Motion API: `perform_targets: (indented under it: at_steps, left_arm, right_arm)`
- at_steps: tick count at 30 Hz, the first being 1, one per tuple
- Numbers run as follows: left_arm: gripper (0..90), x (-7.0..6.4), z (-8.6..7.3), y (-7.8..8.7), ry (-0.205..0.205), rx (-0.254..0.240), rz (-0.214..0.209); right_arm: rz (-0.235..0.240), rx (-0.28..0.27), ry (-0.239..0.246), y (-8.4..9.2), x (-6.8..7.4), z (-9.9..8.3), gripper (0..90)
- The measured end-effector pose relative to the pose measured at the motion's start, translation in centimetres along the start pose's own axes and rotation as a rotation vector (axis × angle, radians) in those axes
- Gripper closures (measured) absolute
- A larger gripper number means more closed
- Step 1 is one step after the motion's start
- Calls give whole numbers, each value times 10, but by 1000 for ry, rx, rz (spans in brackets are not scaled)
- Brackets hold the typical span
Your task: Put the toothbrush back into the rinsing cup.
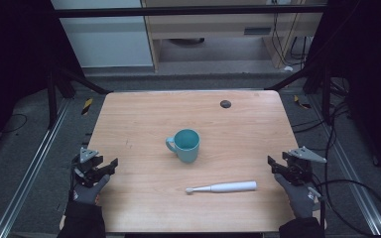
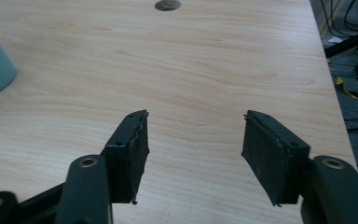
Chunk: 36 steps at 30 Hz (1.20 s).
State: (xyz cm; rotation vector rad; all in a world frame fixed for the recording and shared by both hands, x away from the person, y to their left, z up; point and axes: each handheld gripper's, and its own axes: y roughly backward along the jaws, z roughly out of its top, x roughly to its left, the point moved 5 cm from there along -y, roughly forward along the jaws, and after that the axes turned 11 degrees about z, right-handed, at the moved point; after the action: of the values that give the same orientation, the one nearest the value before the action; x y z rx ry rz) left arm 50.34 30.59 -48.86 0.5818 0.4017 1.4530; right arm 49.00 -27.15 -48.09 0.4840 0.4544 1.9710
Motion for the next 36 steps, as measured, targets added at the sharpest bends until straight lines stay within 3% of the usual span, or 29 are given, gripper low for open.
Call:
perform_targets:
  at_steps: [18,24,36]
  left_arm:
    - [415,-8,-2,3,-21,9,-32]
    - [414,-10,-4,2,-28,14,-37]
    - [414,-14,-6,0,-45,23,-40]
  right_arm:
    - [120,85,69,-4,46,3,566]
    - [160,120,87,-9,57,-2,646]
    - [190,195,98,-18,64,-13,842]
